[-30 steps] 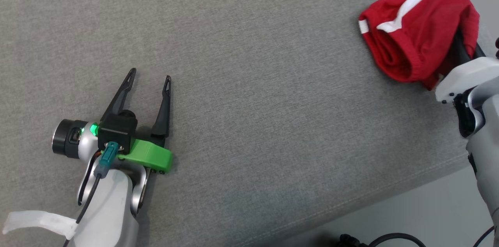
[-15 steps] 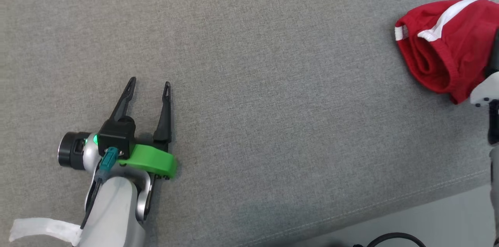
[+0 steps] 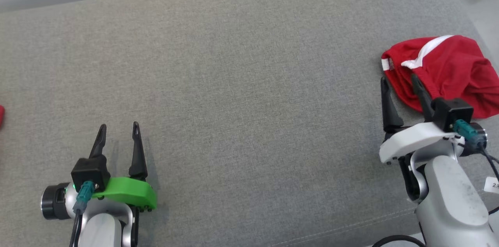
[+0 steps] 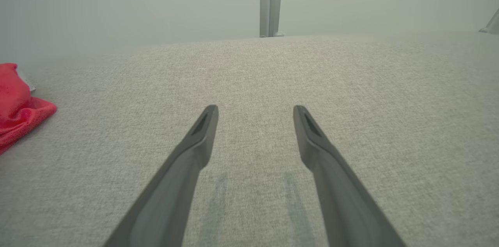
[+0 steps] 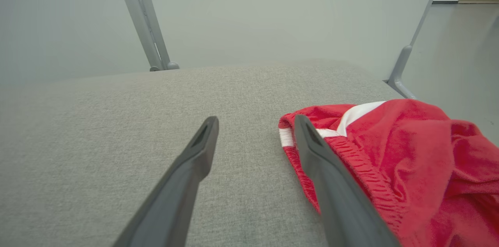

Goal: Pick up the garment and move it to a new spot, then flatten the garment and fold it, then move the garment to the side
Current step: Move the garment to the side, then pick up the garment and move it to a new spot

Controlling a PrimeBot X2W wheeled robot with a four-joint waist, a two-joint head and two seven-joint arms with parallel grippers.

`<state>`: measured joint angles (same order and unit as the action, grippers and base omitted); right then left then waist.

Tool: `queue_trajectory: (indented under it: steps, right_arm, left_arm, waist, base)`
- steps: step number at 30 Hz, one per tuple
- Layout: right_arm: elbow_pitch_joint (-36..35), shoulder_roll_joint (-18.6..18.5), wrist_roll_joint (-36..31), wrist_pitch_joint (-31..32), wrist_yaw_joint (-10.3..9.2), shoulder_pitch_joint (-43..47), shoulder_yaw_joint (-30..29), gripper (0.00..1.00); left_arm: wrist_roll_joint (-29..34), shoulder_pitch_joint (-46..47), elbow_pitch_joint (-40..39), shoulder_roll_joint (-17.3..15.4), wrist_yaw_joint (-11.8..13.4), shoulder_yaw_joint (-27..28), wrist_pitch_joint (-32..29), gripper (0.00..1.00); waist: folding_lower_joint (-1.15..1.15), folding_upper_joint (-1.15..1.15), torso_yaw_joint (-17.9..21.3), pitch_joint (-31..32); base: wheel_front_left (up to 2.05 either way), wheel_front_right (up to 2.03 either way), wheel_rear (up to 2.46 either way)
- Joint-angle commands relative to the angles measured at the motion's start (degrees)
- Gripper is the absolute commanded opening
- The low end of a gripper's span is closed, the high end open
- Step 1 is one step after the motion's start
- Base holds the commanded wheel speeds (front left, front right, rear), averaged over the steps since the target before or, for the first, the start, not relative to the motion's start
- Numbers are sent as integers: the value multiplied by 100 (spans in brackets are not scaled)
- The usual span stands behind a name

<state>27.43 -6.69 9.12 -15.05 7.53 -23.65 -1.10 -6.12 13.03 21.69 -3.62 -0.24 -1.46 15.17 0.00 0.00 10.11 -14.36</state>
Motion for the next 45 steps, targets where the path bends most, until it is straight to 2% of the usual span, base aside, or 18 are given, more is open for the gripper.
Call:
queue_trajectory:
  steps: [1, 6, 13, 27, 32, 37, 45]
  right_arm:
    - [-49, 36, 14, -18, -8, 162, 67, 100]
    - [-104, 133, -57, -18, -9, 567, 343, 100]
    - [-110, 212, -131, -18, -8, 877, 324, 100]
    - [-173, 300, -104, -18, -8, 993, 315, 100]
    - [-180, 300, -63, -18, -8, 973, 407, 100]
    - [-279, 260, -48, -18, -8, 908, 585, 100]
    - [-186, 148, 91, -18, -8, 685, 1004, 100]
  left_arm:
    - [-19, -131, 29, 11, 8, 55, -5, 100]
    - [-61, -410, 168, 41, 2, 182, -6, 100]
    - [-88, -719, 199, 66, 31, 244, -5, 100]
    - [-228, -807, 109, 69, 115, 200, -5, 100]
    - [-269, -773, 141, 67, 131, 185, -5, 100]
    - [-333, -696, 173, 63, 196, 192, -6, 100]
    - [-535, -794, 197, 64, 302, 216, -6, 100]
  waist:
    - [0, 0, -280, 384]
    - [0, 0, -483, 720]
    - [0, 0, -620, 973]
    - [0, 0, -626, 973]
    - [0, 0, -760, 918]
    - [0, 0, -1273, 791]
    - [0, 0, -2455, 597]
  base:
    - [0, 0, 0]
    - [0, 0, 0]
    - [0, 0, 0]
    - [0, 0, 0]
    - [0, 0, 0]
    - [0, 0, 0]
    - [0, 0, 0]
